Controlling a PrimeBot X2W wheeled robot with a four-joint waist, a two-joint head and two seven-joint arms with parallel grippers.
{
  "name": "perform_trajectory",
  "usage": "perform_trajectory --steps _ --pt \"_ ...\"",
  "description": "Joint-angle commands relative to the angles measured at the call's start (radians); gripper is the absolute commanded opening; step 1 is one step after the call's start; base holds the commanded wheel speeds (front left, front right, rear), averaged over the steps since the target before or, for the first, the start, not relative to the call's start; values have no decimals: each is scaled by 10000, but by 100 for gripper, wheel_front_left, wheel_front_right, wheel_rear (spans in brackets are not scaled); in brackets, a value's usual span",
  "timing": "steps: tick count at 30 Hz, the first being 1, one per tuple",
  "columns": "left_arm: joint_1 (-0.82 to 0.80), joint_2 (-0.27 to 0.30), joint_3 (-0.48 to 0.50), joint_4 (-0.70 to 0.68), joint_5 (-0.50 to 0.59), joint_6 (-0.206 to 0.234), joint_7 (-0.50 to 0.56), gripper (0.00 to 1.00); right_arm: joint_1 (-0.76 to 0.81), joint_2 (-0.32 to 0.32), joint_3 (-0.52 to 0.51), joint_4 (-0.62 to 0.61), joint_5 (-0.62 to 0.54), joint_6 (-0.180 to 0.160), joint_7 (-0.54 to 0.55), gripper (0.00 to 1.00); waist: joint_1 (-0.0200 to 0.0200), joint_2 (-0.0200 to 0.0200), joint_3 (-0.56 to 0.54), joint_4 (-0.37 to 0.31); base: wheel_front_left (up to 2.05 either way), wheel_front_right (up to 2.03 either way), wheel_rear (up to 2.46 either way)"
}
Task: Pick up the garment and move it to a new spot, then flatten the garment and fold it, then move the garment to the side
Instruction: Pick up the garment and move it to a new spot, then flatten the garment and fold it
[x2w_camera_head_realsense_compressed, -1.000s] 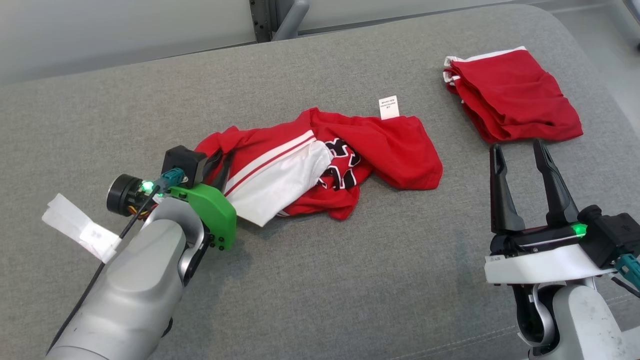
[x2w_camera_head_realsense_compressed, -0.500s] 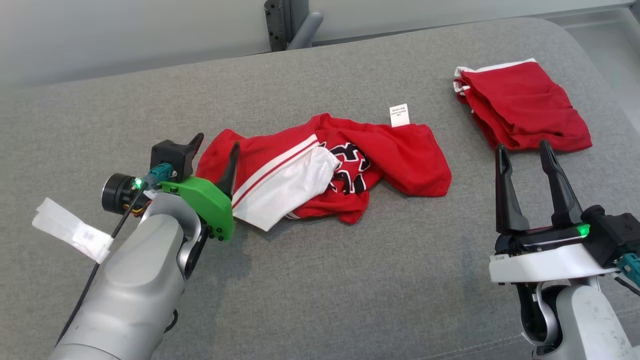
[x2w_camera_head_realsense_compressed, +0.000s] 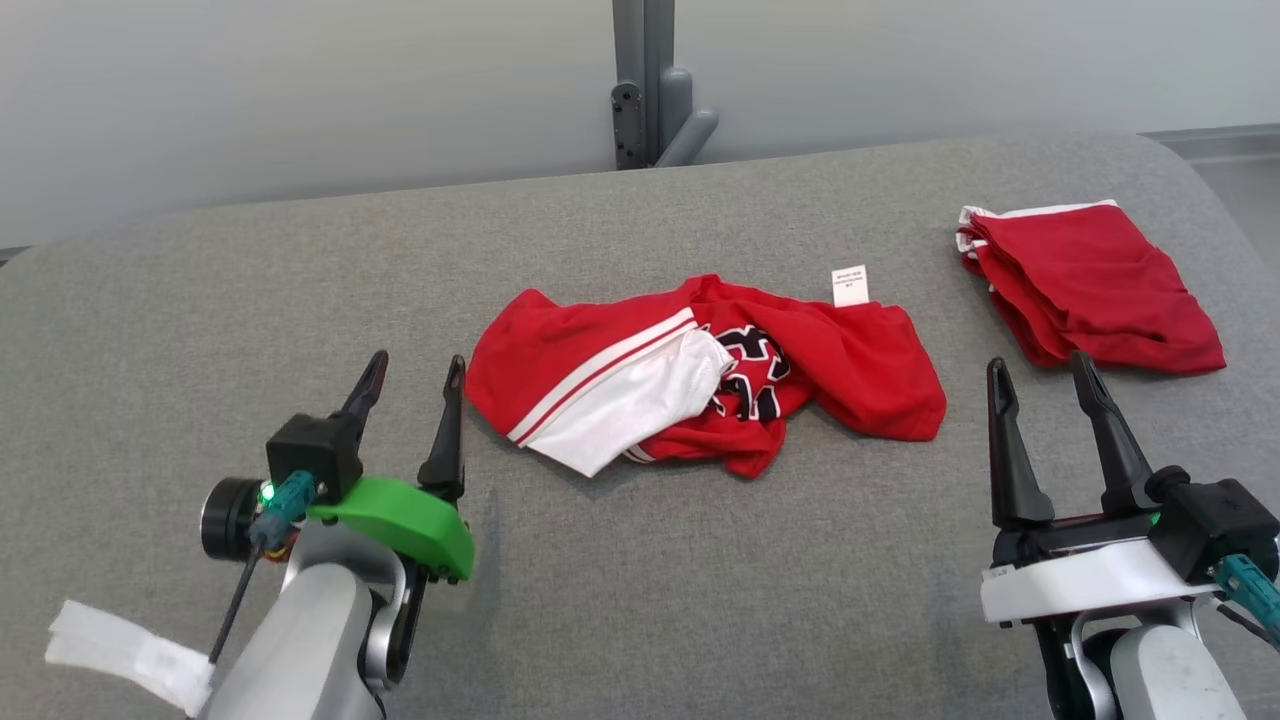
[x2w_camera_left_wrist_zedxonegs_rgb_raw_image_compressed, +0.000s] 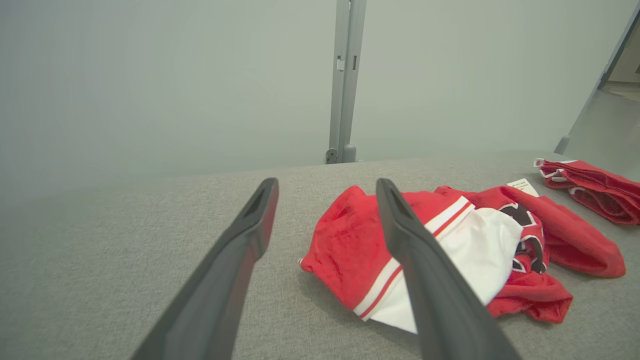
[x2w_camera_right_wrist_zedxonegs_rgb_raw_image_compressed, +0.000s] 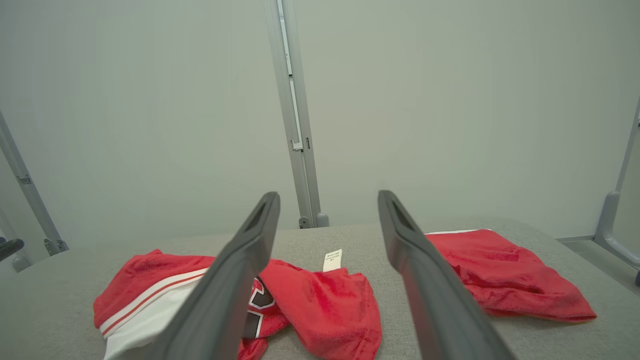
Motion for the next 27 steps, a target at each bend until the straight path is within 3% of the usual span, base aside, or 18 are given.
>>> perform_trajectory --steps 1,6,10,27 --pt "430 -49 155 -238 230 63 -4 100 158 -6 13 36 -46 -11 -27 100 0 29 -284 293 0 0 0" --pt "2091 -277 1206 -1793 737 442 -3 100 394 -4 66 132 30 -11 -27 100 0 29 -431 467 0 0 0" --pt "3049 -491 1870 -2641 1090 472 -5 100 557 -6 56 229 112 -11 -27 100 0 29 -471 584 0 0 0" --pt "3581 -1009 2538 -2699 1869 -19 -6 100 462 -6 247 554 195 -11 -27 100 0 29 -486 549 0 0 0"
